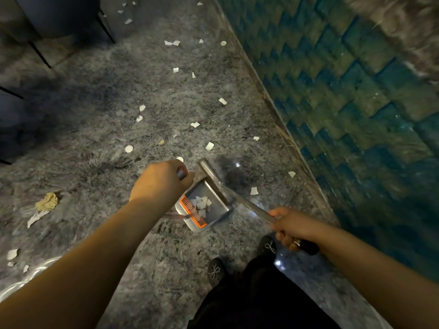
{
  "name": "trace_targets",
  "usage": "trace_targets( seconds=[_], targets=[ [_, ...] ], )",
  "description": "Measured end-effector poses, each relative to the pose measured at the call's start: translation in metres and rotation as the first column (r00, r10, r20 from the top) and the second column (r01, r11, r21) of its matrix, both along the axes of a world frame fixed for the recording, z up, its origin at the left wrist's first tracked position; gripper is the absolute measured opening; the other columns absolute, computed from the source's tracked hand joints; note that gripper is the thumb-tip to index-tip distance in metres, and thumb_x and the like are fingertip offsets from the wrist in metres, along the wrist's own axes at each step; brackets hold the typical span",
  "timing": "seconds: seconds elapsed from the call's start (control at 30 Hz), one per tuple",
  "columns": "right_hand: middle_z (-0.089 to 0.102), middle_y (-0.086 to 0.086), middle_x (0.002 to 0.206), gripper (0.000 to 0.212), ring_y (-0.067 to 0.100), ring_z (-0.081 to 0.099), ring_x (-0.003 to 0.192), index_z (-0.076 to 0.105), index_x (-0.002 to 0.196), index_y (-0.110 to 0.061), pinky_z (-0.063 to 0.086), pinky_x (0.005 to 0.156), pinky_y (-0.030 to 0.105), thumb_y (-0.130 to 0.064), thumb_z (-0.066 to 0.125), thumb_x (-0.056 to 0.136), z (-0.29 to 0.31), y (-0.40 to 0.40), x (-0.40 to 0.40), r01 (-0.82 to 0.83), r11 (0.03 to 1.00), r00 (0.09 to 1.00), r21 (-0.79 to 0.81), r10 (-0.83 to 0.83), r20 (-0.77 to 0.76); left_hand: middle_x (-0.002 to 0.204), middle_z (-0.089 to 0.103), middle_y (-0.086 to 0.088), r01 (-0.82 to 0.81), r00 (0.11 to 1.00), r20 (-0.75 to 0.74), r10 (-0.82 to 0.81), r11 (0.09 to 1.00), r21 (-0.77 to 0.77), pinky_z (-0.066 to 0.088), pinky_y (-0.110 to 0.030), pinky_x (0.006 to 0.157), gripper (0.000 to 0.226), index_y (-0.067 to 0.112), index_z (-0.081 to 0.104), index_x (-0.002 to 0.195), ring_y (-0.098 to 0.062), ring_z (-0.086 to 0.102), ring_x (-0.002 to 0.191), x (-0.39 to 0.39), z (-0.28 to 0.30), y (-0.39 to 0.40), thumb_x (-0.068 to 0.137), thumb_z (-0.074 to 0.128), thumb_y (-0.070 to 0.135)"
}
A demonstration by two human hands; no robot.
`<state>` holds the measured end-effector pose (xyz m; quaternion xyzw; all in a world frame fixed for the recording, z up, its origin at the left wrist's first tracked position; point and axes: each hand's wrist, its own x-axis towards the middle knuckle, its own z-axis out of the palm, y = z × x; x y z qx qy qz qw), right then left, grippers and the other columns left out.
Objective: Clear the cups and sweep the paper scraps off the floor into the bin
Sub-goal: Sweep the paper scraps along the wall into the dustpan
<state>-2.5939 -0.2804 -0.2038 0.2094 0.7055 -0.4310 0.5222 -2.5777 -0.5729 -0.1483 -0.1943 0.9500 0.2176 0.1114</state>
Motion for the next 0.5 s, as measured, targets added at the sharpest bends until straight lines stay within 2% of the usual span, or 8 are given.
trace_targets(
  seconds=[0.17, 0.27, 0.37, 0.5],
  targets=[
    [0.046, 0.011, 0.060, 0.028, 0.011, 0.039, 0.035, 0.045, 0.124, -0.012, 0.031, 0.033, 0.017, -0.006, 0.046, 0.096, 0.004, 0.029, -0.011, 0.049, 0.998, 0.993, 0.049, -0.043, -0.109, 0.079, 0.065, -0.002, 0.091, 0.996, 0.003, -0.091, 0.996, 0.018, 0.048, -0.030, 0.063, 0.020, 0.025, 0.064, 0.088, -0.024, 0.062, 0.077, -0.016, 0.002, 0.022, 0.089, 0.063, 0.045],
    [0.046, 0.011, 0.058, 0.026, 0.015, 0.039, 0.038, 0.045, 0.122, -0.008, 0.030, 0.033, 0.016, -0.004, 0.046, 0.097, 0.005, 0.047, -0.026, 0.032, 0.995, 0.987, 0.096, -0.016, -0.161, 0.073, 0.060, 0.000, 0.097, 0.995, 0.015, -0.097, 0.995, 0.023, 0.043, -0.029, 0.060, 0.020, 0.028, 0.061, 0.085, -0.024, 0.061, 0.077, -0.029, 0.003, 0.036, 0.090, 0.062, 0.047],
    [0.044, 0.011, 0.056, 0.029, 0.015, 0.038, 0.038, 0.045, 0.125, -0.001, 0.030, 0.033, 0.015, -0.003, 0.046, 0.097, 0.003, 0.067, -0.043, 0.073, 0.990, 0.986, 0.117, -0.055, -0.155, 0.073, 0.056, 0.000, 0.114, 0.993, 0.018, -0.114, 0.993, 0.030, 0.037, -0.028, 0.059, 0.021, 0.025, 0.060, 0.086, -0.025, 0.058, 0.075, -0.046, 0.002, 0.058, 0.091, 0.061, 0.045],
    [0.045, 0.012, 0.058, 0.038, 0.017, 0.039, 0.042, 0.039, 0.133, -0.003, 0.032, 0.032, 0.017, -0.001, 0.047, 0.096, -0.004, 0.094, -0.070, 0.083, 0.986, 0.987, 0.146, -0.062, -0.146, 0.086, 0.063, -0.006, 0.163, 0.986, 0.029, -0.163, 0.987, 0.007, 0.046, -0.030, 0.064, 0.025, 0.020, 0.063, 0.093, -0.029, 0.061, 0.082, -0.070, 0.000, 0.095, 0.092, 0.060, 0.044]
  ],
)
